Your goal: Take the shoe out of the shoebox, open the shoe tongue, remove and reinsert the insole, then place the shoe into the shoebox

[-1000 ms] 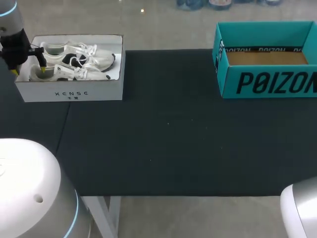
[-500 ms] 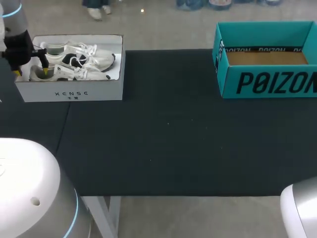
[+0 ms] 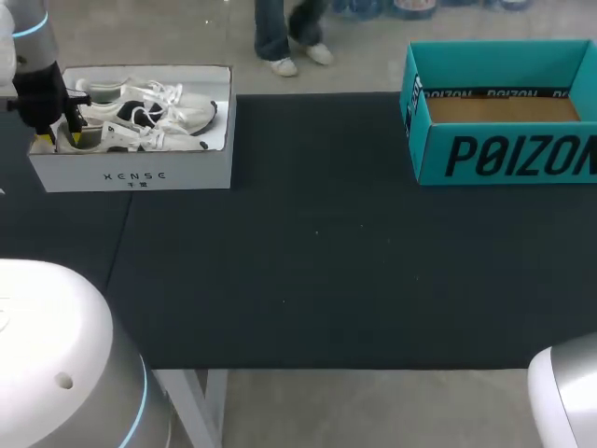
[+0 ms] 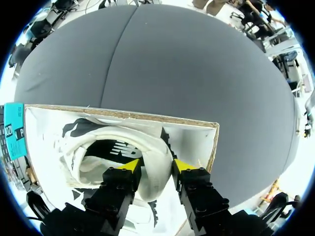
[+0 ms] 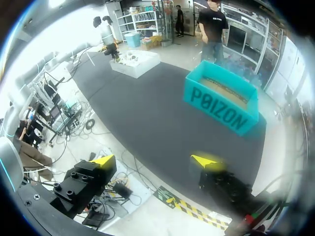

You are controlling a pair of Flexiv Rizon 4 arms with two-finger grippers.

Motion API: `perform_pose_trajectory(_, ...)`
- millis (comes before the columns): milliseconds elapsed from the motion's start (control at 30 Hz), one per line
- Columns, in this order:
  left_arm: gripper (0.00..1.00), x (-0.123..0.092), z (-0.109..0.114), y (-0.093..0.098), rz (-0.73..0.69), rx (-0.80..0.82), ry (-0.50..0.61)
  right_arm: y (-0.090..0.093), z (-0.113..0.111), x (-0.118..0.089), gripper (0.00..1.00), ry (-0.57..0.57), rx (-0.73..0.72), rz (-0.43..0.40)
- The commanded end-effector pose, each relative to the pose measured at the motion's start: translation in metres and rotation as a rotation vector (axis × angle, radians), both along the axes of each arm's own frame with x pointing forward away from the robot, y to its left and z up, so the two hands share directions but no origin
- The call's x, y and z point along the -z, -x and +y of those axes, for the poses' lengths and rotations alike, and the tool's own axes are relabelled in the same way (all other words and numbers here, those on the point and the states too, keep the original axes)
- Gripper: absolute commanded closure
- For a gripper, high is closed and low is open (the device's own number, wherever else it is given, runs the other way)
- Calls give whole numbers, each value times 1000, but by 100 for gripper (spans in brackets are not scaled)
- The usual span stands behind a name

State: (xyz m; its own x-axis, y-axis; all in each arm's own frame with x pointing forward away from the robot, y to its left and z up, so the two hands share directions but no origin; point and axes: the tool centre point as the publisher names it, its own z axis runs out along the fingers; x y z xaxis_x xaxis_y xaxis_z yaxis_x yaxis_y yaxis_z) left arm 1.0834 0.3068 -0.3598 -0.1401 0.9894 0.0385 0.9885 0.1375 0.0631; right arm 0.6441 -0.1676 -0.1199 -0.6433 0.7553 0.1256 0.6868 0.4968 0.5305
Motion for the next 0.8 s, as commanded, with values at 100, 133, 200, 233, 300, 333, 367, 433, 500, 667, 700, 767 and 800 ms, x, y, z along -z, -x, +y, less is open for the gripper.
perform_pose_trajectory(100, 51, -1, 3, -4, 2, 5, -3, -3, 0, -2, 0, 2, -2, 8)
perform_pose_trajectory(133, 51, -2, 4, -5, 0, 5, -3, -3, 0, -2, 0, 2, -2, 8)
perform_pose_trajectory(200, 41, -5, 5, -6, -4, 5, -2, -3, 0, -2, 0, 2, -2, 8)
perform_pose_trajectory(233, 39, -6, 5, -6, -8, 6, -3, -3, 0, -2, 0, 2, -2, 8)
perform_pose_trajectory(300, 37, -9, 6, -6, -13, 7, -3, -3, 0, -2, 0, 2, -2, 8)
perform_pose_trajectory(333, 38, -10, 6, -6, -17, 8, -4, -3, 0, -2, 0, 2, -2, 8)
perform_pose_trajectory(367, 39, -10, 6, -7, -18, 8, -4, -3, 0, -2, 0, 2, -2, 8)
perform_pose_trajectory(433, 41, -12, 6, -7, -21, 11, -4, -3, 0, -2, 0, 2, -2, 8)
perform_pose_trajectory(500, 51, -12, 5, -7, -25, 15, -6, -3, 0, -2, 0, 2, -2, 8)
perform_pose_trajectory(667, 100, -12, 3, -7, -29, 20, -7, -3, 0, -2, 0, 2, -2, 8)
perform_pose_trajectory(700, 100, -12, 2, -7, -29, 22, -8, -3, 0, -2, 0, 2, -2, 8)
perform_pose_trajectory(767, 100, -12, 1, -6, -30, 27, -10, -3, 0, -2, 0, 2, -2, 8)
perform_pose_trajectory(800, 100, -12, 1, -6, -29, 31, -10, -3, 0, -2, 0, 2, -2, 8)
